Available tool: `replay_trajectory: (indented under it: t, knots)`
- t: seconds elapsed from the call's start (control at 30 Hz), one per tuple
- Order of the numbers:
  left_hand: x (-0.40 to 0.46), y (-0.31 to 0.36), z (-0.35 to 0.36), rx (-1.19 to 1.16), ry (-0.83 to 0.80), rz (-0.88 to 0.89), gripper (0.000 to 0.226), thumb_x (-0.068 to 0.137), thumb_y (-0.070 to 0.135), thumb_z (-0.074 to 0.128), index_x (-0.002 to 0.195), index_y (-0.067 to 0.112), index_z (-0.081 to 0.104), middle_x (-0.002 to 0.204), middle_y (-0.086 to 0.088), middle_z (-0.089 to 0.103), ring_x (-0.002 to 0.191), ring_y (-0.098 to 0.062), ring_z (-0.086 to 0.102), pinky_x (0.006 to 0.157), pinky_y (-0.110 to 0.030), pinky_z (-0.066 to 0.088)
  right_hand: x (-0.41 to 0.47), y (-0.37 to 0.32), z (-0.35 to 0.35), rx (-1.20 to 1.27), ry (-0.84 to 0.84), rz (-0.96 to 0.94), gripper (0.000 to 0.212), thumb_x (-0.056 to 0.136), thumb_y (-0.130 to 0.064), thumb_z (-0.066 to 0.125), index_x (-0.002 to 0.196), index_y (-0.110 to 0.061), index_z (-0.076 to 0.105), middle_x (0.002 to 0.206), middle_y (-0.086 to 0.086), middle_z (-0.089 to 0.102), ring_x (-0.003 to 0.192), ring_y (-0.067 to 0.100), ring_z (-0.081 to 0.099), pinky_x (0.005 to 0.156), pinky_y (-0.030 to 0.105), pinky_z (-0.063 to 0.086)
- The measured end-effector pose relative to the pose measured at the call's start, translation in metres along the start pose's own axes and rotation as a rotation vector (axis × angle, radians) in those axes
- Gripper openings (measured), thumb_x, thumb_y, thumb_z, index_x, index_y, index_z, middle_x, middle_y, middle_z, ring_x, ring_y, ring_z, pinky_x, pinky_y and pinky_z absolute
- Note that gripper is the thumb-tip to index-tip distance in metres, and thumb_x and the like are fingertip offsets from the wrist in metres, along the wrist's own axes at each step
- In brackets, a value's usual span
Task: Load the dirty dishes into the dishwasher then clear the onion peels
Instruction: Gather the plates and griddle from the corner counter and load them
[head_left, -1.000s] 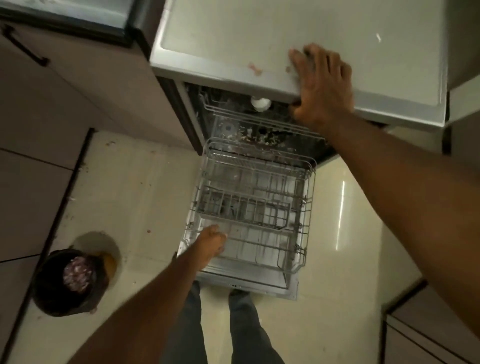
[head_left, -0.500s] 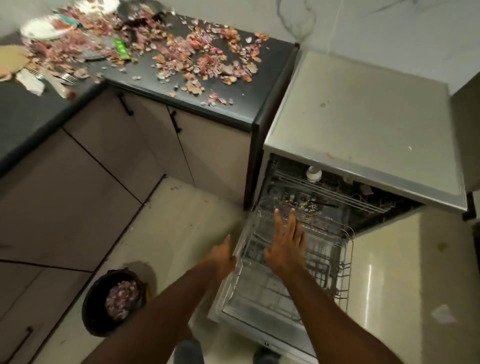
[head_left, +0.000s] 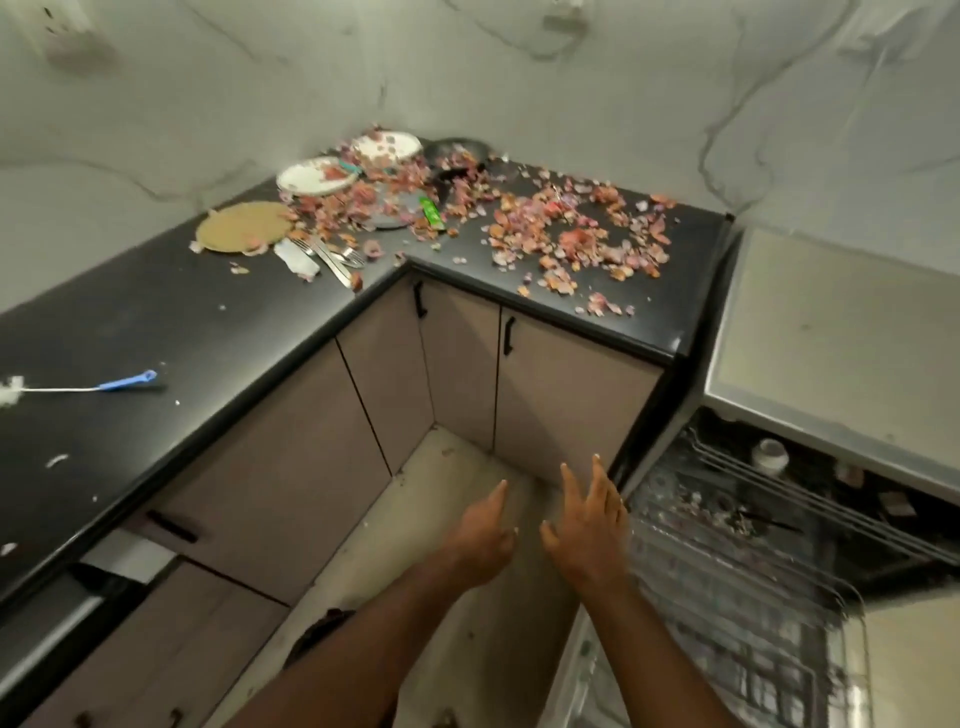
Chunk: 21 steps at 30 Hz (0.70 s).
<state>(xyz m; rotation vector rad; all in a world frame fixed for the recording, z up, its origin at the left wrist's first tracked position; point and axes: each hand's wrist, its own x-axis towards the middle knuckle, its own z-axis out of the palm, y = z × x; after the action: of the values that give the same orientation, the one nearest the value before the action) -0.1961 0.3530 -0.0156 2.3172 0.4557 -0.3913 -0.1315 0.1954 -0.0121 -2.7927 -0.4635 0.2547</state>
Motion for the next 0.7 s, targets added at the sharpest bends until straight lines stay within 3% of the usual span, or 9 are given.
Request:
replay_trajectory:
  t: [0.2,0.47,0.57,0.7]
  knots:
    - [0.016,-0.008,-0.036,-0.096,0.117,0.000,0.074,0.105,0.030,0.054,0.166,0.019,0.014,0.169,-0.004,0.027,0.154,-0.018,0.030,0.119,-0.023,0.025,0.039,-0.040,-0.017,0.094,0.114,-0.037,0.073,0.086,-0.041,0.071,0.152,-0.021,0.049,0.166,0.017,0.023,0.145,0.038,0.035,0.115,0.053,0.034]
    - [0.088,-0.003,-0.079,-0.177,0.177,0.067,0.070,0.105,0.028,0.054,0.165,0.023,0.018,0.166,-0.002,0.032,0.151,-0.016,0.034,0.118,-0.022,0.028,0.132,-0.071,-0.032,0.176,0.181,-0.115,0.066,0.091,-0.044,0.068,0.151,-0.029,0.046,0.167,0.008,0.020,0.148,0.031,0.028,0.117,0.049,0.034]
    - [0.138,0.011,-0.110,-0.221,0.212,0.081,0.068,0.104,0.027,0.055,0.164,0.024,0.023,0.159,-0.001,0.044,0.142,-0.013,0.046,0.107,-0.014,0.032,0.189,-0.079,-0.044,0.203,0.195,-0.149,0.065,0.091,-0.044,0.068,0.151,-0.031,0.046,0.167,0.007,0.020,0.150,0.030,0.026,0.118,0.050,0.034]
    - [0.207,0.037,-0.156,-0.279,0.266,0.096,0.061,0.102,0.025,0.059,0.158,0.026,0.035,0.143,0.004,0.058,0.124,-0.005,0.057,0.106,-0.022,0.048,0.275,-0.092,-0.069,0.175,0.216,-0.203,0.063,0.088,-0.041,0.073,0.147,-0.031,0.053,0.163,0.009,0.031,0.148,0.031,0.032,0.116,0.050,0.037]
